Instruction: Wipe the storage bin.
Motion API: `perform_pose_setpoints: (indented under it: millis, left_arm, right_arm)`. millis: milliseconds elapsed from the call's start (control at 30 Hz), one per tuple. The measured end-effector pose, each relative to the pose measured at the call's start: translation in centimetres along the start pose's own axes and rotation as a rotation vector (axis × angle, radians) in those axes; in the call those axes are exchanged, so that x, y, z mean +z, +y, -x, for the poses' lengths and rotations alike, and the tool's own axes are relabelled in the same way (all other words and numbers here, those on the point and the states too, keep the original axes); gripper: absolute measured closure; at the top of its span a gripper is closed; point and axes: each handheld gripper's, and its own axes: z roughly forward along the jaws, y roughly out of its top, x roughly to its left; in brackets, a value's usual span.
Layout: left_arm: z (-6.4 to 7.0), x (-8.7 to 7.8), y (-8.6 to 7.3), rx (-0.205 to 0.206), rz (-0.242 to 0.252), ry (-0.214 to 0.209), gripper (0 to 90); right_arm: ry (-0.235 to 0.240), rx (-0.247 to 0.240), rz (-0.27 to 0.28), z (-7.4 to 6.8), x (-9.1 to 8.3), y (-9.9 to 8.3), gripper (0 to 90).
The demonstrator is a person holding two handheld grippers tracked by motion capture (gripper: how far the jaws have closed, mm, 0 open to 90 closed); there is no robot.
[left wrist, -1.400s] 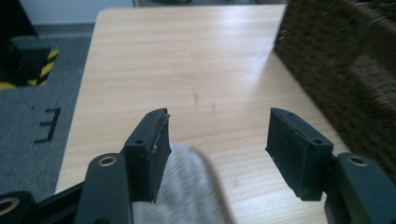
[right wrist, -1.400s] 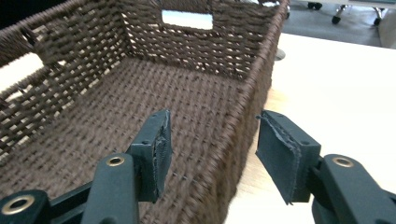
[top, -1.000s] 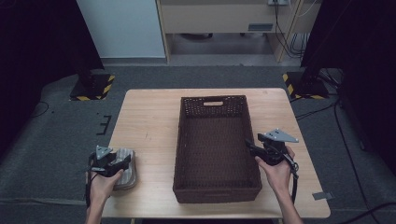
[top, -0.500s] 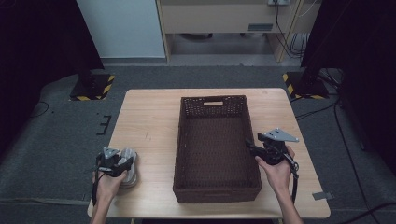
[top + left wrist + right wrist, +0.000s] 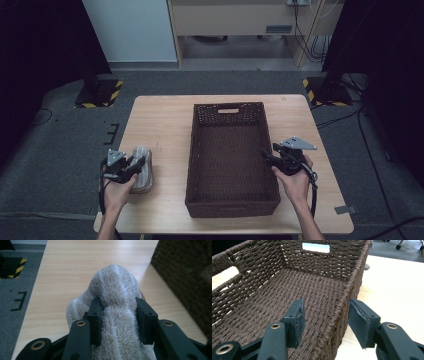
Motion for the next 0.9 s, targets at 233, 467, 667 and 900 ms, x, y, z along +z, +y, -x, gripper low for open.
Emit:
perform_pose_setpoints:
  millis: [233, 467, 667, 900]
  left_arm:
    - [1.6, 1.3, 1.5, 0.039, 0.008, -0.037, 61.1]
    - [2.8, 2.7, 3.4, 0.050, 0.038, -0.065, 61.2]
    - [3.9, 4.1, 5.5, 0.050, 0.057, -0.085, 61.2]
    - [5.1, 6.4, 7.6, 0.045, 0.083, -0.115, 61.1]
  right_arm:
    - [-0.006, 0.006, 0.030, -0.1, 0.0, 0.7, 45.9]
    - [-0.003, 0.013, 0.018, -0.3, 1.0, 0.3, 43.5]
    - [-0.009, 0.015, 0.019, -0.2, 1.3, 0.3, 45.7]
    - [-0.027, 0.019, 0.015, -0.4, 1.2, 0.3, 49.2]
